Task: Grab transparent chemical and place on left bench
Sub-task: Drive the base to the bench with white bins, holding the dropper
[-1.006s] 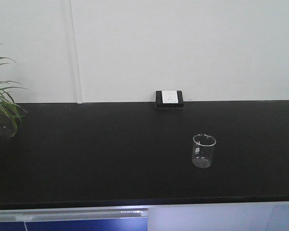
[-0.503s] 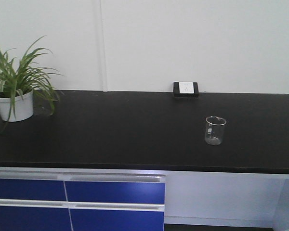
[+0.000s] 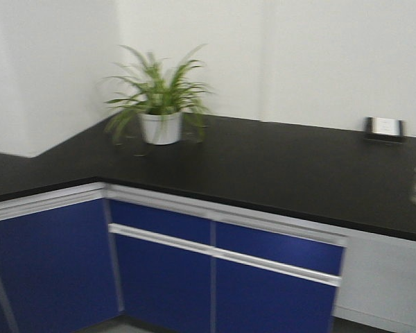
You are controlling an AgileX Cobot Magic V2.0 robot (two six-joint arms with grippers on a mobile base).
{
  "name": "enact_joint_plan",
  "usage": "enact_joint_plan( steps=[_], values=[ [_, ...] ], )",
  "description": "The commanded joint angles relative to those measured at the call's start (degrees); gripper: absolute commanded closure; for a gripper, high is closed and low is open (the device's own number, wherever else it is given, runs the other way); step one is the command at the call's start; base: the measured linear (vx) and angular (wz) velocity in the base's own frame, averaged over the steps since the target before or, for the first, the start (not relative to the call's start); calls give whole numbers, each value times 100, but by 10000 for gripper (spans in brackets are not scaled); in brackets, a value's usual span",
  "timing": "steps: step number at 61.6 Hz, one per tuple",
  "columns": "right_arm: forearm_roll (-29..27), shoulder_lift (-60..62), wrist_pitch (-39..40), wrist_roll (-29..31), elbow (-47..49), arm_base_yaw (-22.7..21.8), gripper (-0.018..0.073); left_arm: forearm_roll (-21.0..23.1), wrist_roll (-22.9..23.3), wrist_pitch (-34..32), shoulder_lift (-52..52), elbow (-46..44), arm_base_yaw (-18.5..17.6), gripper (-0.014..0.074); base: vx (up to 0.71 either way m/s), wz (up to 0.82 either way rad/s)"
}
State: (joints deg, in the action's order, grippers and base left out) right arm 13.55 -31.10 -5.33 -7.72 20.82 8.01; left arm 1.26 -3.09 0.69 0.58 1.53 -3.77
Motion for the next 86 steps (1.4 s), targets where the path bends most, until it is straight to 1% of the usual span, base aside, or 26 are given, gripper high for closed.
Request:
enact_joint_plan(
  steps=[1, 26, 56, 73, 86],
  values=[
    [22, -3, 463, 57, 164, -11, 564, 4, 45, -449, 110, 93, -10, 600, -21, 74],
    [22, -3, 463, 57, 164, -11, 564, 4, 45, -449, 110, 93, -10, 600, -16, 86],
    [22, -3, 463, 57, 164, -11, 564, 4, 45, -449, 110, 93, -10, 600, -5, 87],
    [22, -3, 463, 57, 164, -11, 564, 4, 45, -449, 110, 93, -10, 600, 3, 71],
    [22, -3, 463, 57, 164, -11, 564, 4, 45, -449, 110, 93, -10, 600, 11, 49]
  ],
)
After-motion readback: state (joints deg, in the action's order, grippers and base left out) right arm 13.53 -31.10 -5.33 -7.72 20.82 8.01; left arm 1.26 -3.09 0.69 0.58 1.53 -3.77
